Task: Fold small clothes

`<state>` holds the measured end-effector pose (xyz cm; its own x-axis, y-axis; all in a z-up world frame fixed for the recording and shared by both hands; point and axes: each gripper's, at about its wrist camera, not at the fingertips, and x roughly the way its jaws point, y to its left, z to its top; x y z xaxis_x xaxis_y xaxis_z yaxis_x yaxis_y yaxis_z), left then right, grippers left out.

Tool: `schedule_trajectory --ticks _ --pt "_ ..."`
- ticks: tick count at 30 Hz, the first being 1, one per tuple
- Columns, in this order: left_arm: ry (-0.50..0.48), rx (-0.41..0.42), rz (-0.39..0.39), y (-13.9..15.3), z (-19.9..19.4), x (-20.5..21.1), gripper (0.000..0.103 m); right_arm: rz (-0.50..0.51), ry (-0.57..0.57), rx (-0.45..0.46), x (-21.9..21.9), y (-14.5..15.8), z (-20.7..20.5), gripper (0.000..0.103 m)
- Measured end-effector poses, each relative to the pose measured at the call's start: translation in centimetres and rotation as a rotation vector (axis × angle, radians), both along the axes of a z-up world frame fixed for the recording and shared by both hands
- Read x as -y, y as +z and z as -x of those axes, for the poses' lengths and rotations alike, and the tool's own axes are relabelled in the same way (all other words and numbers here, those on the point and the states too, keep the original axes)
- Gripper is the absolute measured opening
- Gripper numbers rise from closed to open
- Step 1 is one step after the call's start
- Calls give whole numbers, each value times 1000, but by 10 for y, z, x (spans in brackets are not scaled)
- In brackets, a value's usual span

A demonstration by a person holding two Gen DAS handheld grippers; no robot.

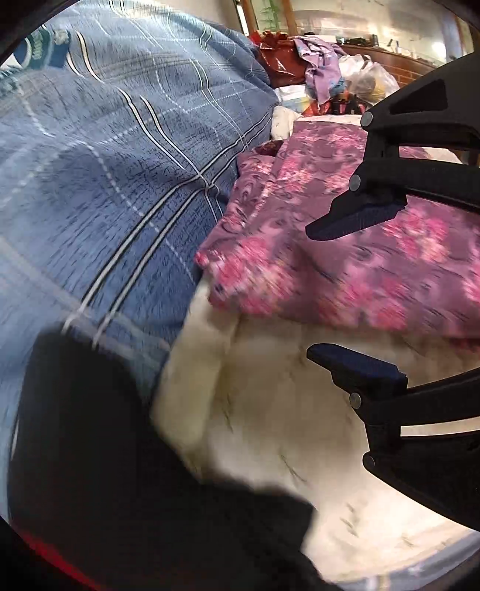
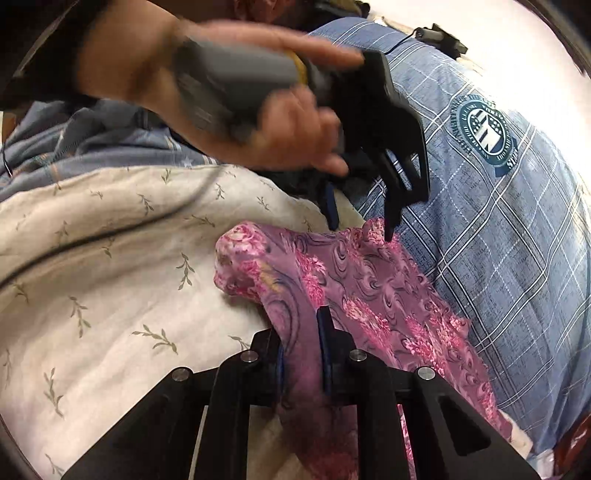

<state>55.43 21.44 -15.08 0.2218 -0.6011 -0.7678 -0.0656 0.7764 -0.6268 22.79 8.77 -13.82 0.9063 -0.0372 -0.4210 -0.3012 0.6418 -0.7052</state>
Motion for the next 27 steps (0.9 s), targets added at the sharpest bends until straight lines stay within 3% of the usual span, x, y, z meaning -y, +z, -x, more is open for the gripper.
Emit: schedule_trajectory --ticks 3,4,6,7,14,20,23,27 --pt "-57 9 -8 -7 -8 30 56 -41 9 -16 2 2 -2 15" --pt "-85 33 -53 -6 -9 44 55 -54 13 -17 3 3 -3 15" --pt "-129 83 -162 -1 -7 67 25 -70 19 -13 6 4 -1 15" --pt "-139 79 -157 0 -6 73 13 -85 22 -15 8 5 0 15" --pt "-138 179 -120 64 13 103 11 -280 21 3 36 42 26 14" --pt "-253 260 -100 123 42 200 11 -603 -25 14 112 87 64 10" --pt "-341 266 -114 120 42 275 11 -778 -81 24 167 95 86 10" --pt "-405 183 -148 73 27 366 9 -983 -192 13 244 82 106 10"
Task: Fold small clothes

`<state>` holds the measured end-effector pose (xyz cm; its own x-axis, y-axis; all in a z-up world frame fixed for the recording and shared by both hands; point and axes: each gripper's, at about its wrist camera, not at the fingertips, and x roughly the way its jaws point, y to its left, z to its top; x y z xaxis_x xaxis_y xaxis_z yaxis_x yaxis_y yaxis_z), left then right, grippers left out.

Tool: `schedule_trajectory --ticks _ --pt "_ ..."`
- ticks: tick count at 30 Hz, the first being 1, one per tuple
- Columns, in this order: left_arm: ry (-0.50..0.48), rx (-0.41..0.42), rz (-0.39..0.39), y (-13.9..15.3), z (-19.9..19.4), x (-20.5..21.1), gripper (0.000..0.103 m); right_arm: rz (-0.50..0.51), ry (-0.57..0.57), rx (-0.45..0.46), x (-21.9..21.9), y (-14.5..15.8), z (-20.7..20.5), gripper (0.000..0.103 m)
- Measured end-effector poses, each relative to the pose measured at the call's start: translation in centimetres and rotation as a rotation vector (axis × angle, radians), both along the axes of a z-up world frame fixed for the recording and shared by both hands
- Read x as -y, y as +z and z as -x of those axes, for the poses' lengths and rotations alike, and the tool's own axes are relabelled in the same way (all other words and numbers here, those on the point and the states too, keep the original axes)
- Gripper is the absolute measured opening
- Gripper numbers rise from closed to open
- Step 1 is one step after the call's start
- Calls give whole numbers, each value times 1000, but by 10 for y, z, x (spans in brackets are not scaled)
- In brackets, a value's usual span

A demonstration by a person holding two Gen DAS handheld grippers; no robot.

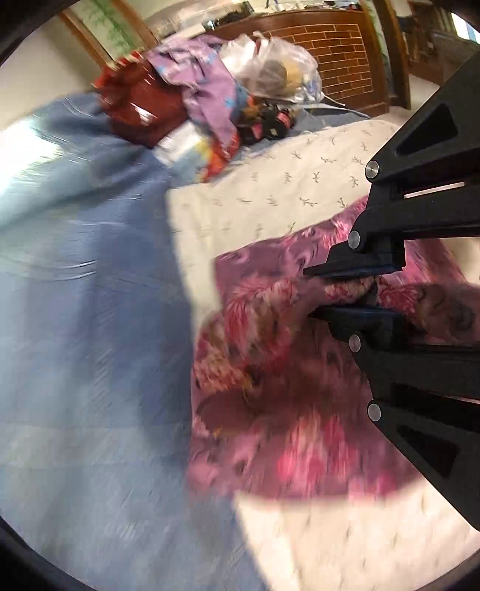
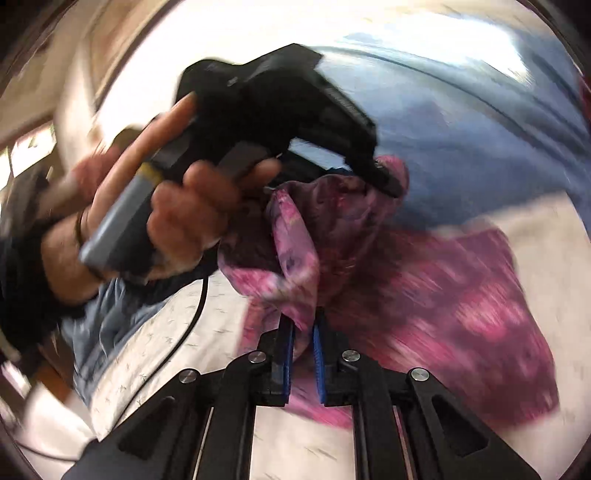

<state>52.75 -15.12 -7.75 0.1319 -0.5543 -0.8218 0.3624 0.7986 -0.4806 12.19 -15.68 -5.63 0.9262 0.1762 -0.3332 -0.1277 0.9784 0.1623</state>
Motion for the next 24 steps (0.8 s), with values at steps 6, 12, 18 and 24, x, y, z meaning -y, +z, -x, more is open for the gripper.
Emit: schedule_trajectory --ticks 6,12,18,24 --pt "-12 -64 -101 -56 -19 88 7 -249 -76 -62 81 -38 13 5" --pt "-7 -59 -154 -54 -14 113 11 -464 -122 -60 131 -58 25 10" --pt "58 10 23 3 -1 53 24 -529 -133 -17 146 -40 32 14" --pt "263 98 -23 -4 6 -70 50 -572 -70 -13 157 -5 -1 65"
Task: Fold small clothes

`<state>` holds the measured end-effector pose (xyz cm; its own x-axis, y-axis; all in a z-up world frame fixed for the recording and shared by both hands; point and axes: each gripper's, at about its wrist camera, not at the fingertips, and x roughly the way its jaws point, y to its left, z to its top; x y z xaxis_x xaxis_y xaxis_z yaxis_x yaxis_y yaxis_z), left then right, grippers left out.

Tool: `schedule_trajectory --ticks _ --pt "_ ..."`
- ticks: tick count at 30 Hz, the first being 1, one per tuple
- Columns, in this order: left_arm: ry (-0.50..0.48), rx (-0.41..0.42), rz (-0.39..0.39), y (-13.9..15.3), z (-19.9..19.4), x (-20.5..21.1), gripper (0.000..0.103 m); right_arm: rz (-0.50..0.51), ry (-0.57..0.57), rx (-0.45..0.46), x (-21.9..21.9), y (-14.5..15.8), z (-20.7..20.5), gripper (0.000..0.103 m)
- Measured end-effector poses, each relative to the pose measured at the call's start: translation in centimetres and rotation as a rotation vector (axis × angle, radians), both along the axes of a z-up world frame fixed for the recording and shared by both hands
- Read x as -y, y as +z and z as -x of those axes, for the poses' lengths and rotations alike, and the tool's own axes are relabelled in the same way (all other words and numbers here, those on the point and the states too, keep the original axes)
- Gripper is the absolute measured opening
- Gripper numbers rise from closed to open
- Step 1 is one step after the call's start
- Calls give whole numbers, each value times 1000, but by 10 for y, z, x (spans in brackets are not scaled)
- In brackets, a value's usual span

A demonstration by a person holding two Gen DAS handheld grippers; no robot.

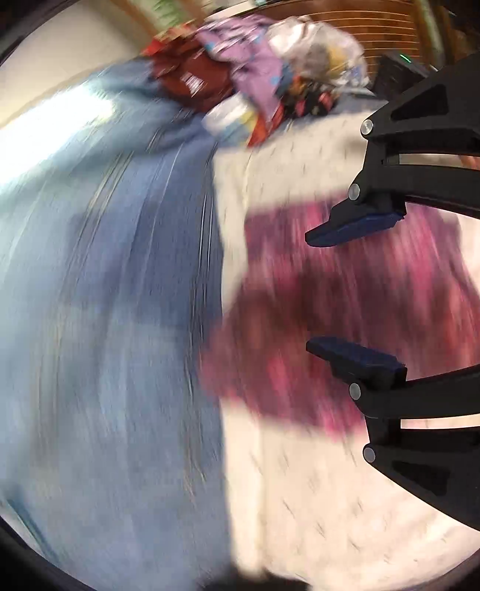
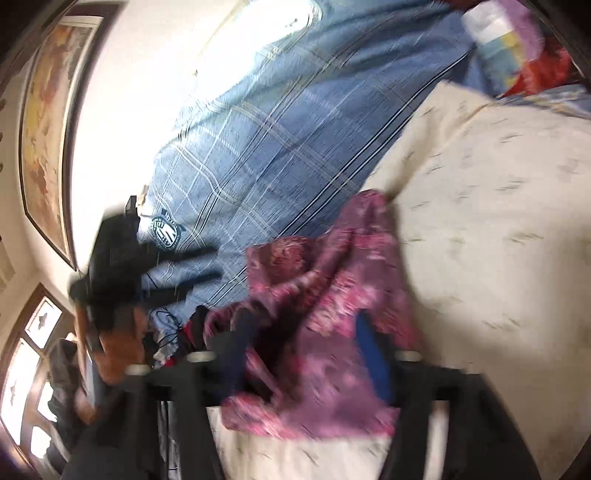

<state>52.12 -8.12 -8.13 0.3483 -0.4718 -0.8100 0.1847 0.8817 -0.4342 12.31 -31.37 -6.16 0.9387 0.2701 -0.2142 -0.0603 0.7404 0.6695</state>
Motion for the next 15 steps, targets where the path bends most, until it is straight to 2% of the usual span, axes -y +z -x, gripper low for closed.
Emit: schedule_trajectory --ticks 4,6,9,10,11,12,14,15 --pt "126 -117 58 -56 16 -64 49 -124 104 -45 -6 3 -54 65" --pt "146 -157 114 -78 25 -75 49 -157 142 -115 -15 -1 -85 65" --pt "137 -197 203 -101 34 -68 49 -152 192 -172 -34 -1 -123 65" --pt "123 -210 228 -106 37 -61 49 -140 221 -200 -41 -3 -132 53" --pt "117 -208 232 -108 38 -57 49 -74 216 -232 -49 3 -139 37" --pt "110 -186 223 -106 42 -50 50 -22 215 -230 -53 10 -138 6" --pt "86 -150 222 -98 45 -45 52 67 235 -200 -58 29 -134 6" --pt "69 -141 258 -95 49 -46 53 113 239 -147 -59 41 -122 6"
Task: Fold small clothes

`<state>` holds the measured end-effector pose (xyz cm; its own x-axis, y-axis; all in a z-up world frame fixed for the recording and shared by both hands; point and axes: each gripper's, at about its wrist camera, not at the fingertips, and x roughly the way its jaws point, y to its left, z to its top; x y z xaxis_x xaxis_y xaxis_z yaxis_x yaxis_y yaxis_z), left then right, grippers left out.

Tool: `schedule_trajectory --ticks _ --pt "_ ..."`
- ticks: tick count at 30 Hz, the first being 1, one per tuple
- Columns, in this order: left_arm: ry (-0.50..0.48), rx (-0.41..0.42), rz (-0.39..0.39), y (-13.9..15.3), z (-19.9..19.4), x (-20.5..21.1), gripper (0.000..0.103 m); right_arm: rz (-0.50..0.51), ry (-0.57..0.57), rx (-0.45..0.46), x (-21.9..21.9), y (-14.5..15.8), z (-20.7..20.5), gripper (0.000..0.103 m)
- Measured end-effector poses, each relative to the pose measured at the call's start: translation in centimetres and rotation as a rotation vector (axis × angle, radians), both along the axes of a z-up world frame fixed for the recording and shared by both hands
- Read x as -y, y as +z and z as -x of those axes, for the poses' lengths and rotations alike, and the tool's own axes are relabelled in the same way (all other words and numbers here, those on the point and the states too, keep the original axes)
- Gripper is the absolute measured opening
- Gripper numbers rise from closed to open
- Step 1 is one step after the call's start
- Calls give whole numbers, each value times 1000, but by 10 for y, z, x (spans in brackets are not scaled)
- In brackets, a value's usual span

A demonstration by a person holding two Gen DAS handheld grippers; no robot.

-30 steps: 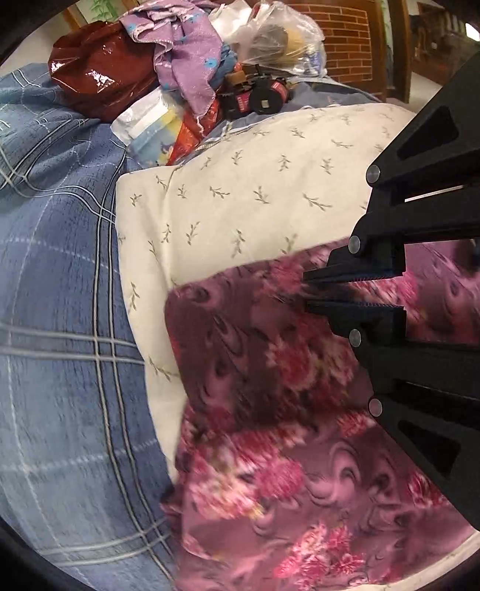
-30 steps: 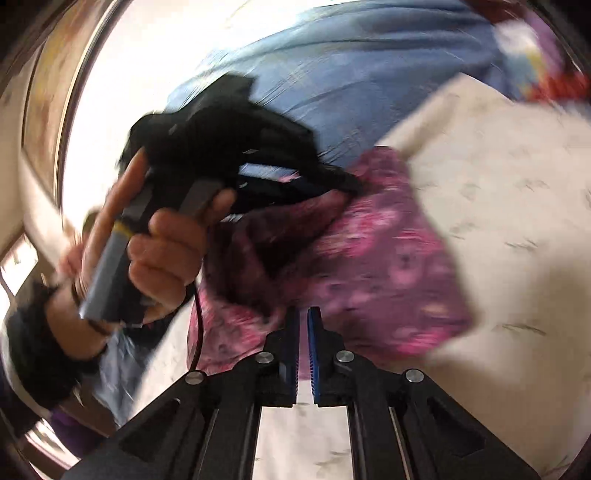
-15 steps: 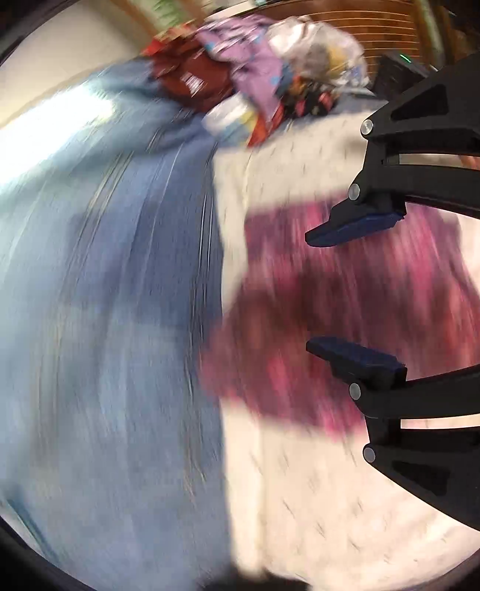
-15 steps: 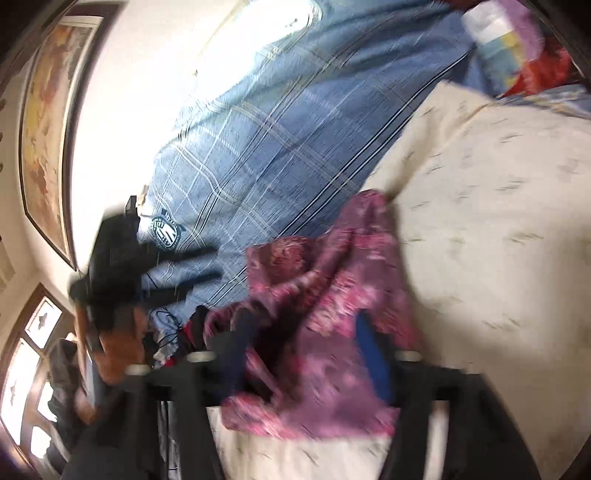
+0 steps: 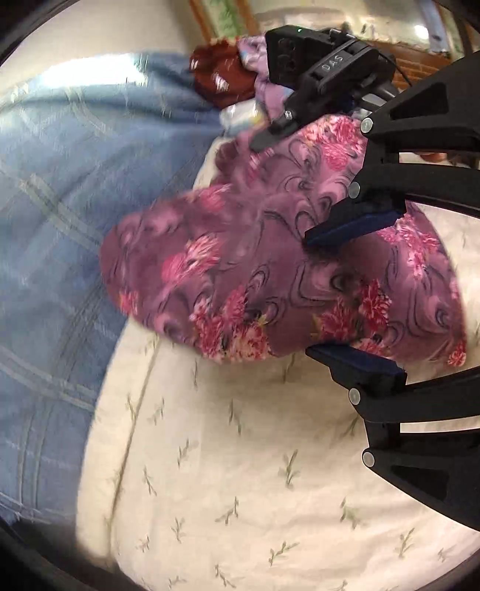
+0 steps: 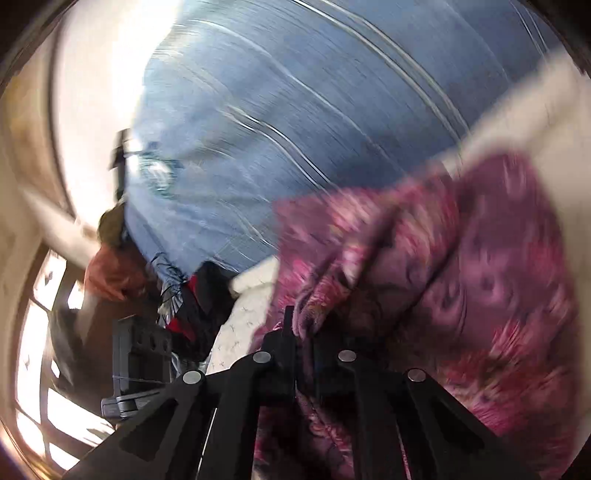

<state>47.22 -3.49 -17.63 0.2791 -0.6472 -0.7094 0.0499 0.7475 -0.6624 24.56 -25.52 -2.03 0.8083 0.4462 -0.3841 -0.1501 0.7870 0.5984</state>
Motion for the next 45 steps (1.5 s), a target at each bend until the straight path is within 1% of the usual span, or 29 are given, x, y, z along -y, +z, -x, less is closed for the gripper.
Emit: schedule_trajectory --ticks 2,3,4,6,7,8,11,13,15,17,18,19,21,22,24,25,26,28,29,31,33,35,36,37,38,39,42,44,45 --pt "-28 21 47 3 7 1 57 62 -3 87 4 16 25 6" --pt "-48 30 21 0 10 8 57 88 -20 94 13 17 32 6" --pt "-60 29 -8 -3 11 12 57 112 -42 65 22 12 32 6" --pt "-69 24 -63 -11 14 23 57 187 -131 -70 45 -12 24 6" --pt "-67 39 -82 -9 18 23 57 191 -140 -122 54 -26 21 7" --pt "-70 53 -93 -6 20 24 57 162 -139 -146 61 -35 23 9" --pt "-84 63 -109 -3 23 26 58 -115 -88 -64 78 -44 46 21" --pt "-73 58 -100 -1 25 23 58 -242 -42 -45 79 -51 57 55" --pt "-48 47 -82 -1 21 19 58 -286 24 -37 68 -58 62 61" --pt "-23 36 -67 0 24 14 58 -225 55 -58 51 -62 62 62" --pt "-16 27 -65 0 25 13 58 -125 46 -68 40 -61 61 52" --pt "-14 20 -61 4 28 10 57 12 29 -72 27 -57 61 11" --pt "-12 2 -18 10 34 4 57 121 49 -34 13 -46 68 8" --pt "-15 -2 12 14 38 1 57 112 47 0 16 -37 77 8" --pt "-18 3 50 17 44 -1 58 115 30 50 21 -26 94 7" --pt "-22 11 45 17 45 0 58 124 6 47 27 -26 101 7" --pt "-25 16 21 15 46 2 59 137 -11 22 32 -30 101 7" --pt "-29 -18 -53 2 44 10 58 261 -90 -106 42 -51 92 9" --pt "-46 -51 -69 -8 43 14 57 294 -86 -152 46 -62 91 8" --pt "-57 -53 -91 -13 44 15 57 244 -94 -117 51 -56 102 19" --pt "-50 -38 -66 -8 43 8 57 204 -139 -63 62 -35 116 20" --pt "-26 -8 -43 -1 39 -1 57 145 -195 35 75 -12 127 26" --pt "-13 10 -47 3 36 -3 57 109 -212 77 79 0 123 38" --pt "-5 26 -57 8 34 -3 57 74 -200 96 82 10 113 54" --pt "-6 38 -68 11 31 -2 57 45 -154 84 82 18 94 60" --pt "-17 56 -73 13 28 0 57 30 -116 62 79 21 73 62" --pt "-29 110 -147 21 27 13 57 19 -120 3 77 14 28 62" --pt "-41 131 -186 24 26 23 58 2 -126 -87 73 -4 -8 62" --pt "-45 134 -202 23 25 26 58 -20 -113 -129 73 -14 -23 50"
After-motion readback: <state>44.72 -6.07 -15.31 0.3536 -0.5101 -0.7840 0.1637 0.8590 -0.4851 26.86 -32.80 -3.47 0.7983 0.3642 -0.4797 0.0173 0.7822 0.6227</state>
